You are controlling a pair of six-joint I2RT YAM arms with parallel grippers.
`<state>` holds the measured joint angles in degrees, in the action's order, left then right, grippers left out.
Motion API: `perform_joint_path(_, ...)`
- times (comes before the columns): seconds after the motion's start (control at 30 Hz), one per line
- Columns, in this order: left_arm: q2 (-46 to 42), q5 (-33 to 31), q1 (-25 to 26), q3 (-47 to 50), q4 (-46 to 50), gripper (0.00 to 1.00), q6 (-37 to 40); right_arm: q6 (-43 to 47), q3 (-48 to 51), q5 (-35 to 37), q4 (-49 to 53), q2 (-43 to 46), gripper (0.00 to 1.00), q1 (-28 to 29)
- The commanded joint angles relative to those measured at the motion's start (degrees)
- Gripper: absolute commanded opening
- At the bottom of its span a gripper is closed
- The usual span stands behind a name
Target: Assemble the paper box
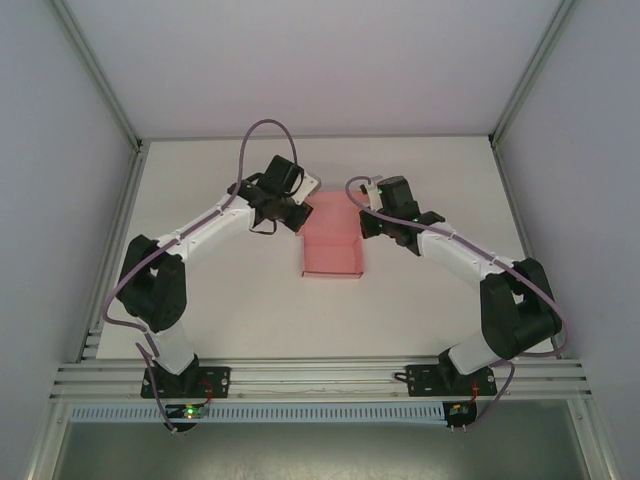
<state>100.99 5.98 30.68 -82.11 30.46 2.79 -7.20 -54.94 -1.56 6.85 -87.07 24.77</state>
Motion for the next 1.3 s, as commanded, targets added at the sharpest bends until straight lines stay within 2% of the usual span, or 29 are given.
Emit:
perform_joint_path(0.0,-0.6,-12.0,2.6,0.2,-4.6,0.00,-8.2,-8.4,2.6,7.6,-7.3,1.2,0.02,2.9)
perform_joint_path(0.07,-0.3,-13.6,3.3,1.2,-7.0,0.00,-12.1,-10.8,3.9,10.4,-10.4,1.4,0.02,4.4)
perform_joint_path(0.2,-0.1,-12.7,4.1,4.0,-13.6,0.00,-18.6,-15.9,7.5,14.3,-19.3,2.4,0.02,7.6)
perform_joint_path(0.27,0.0,-15.9,4.8,4.3,-14.7,0.00,-20.8,-17.6,9.4,17.2,-22.7,3.4,0.02,8.9)
perform_joint_path(0.37,-0.6,-17.8,5.9,6.4,-18.4,0.00,-21.9,-17.5,12.8,19.8,-29.3,4.5,0.02,10.8)
perform_joint_path(0.6,-3.5,-16.2,7.6,18.8,-37.6,0.00,-23.7,-15.2,21.3,26.1,-44.9,5.0,0.02,14.1)
perform_joint_path(0.8,-5.8,-16.9,9.3,27.2,-48.2,0.00,-25.1,-13.1,22.2,28.0,-48.5,3.7,0.04,17.0)
perform_joint_path(1.03,-7.8,-19.6,12.6,33.4,-50.9,0.00,-26.4,-13.5,23.0,37.3,-48.0,1.7,0.06,22.5)
perform_joint_path(1.27,-7.1,-21.7,16.2,38.9,-53.9,0.00,-29.0,-16.1,29.6,45.4,-59.8,-4.0,0.07,26.7)
